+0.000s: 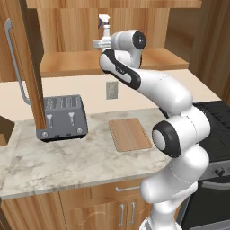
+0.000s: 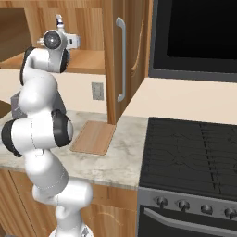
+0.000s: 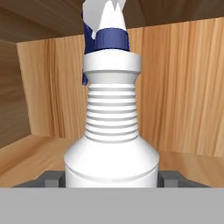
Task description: Grab the spray bottle from the cabinet, then place it next to the cutting board for sanitizing. Then grab the dish brush from the countertop next to the sink and place it next to the cutting board.
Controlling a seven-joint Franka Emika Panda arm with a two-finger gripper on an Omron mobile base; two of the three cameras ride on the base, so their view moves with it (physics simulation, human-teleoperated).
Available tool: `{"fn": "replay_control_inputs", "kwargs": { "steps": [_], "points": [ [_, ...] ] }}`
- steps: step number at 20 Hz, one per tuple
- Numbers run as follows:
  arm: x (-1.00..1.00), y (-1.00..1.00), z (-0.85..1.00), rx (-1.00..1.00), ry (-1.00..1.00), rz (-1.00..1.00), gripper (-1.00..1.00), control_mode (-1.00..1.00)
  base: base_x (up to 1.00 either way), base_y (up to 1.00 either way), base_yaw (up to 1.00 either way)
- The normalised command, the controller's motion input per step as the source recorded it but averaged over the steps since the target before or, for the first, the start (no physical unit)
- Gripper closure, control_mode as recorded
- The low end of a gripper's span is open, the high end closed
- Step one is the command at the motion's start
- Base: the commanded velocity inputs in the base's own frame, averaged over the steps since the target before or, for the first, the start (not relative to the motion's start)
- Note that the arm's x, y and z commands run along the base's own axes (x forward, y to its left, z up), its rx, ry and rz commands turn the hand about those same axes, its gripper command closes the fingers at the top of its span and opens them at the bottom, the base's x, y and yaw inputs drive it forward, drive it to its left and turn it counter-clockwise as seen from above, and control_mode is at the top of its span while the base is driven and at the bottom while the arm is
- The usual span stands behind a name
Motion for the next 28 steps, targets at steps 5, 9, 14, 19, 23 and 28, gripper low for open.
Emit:
{"fn": "replay_control_inputs", "kwargs": {
  "steps": [5,9,14,19,23,28],
  "points": [
    [-0.50,0.06,0.00,0.04,0.00,0.00,1.00,-1.00,0.00,0.00,0.00],
    [-0.90,0.00,0.00,0.07,-0.03,0.00,1.00,-1.00,0.00,0.00,0.00],
    [-1.00,0.00,0.00,0.10,-0.09,-0.04,1.00,-1.00,0.00,0.00,0.00],
    [-1.00,-0.04,-0.01,0.08,-0.10,-0.06,1.00,-1.00,0.00,0.00,0.00],
    [-1.00,-0.39,0.03,0.00,0.00,-0.01,1.00,-1.00,0.00,0.00,0.00],
    [-1.00,-0.46,-0.56,-0.01,0.02,-0.04,1.00,-1.00,0.00,0.00,0.00]
  ]
}}
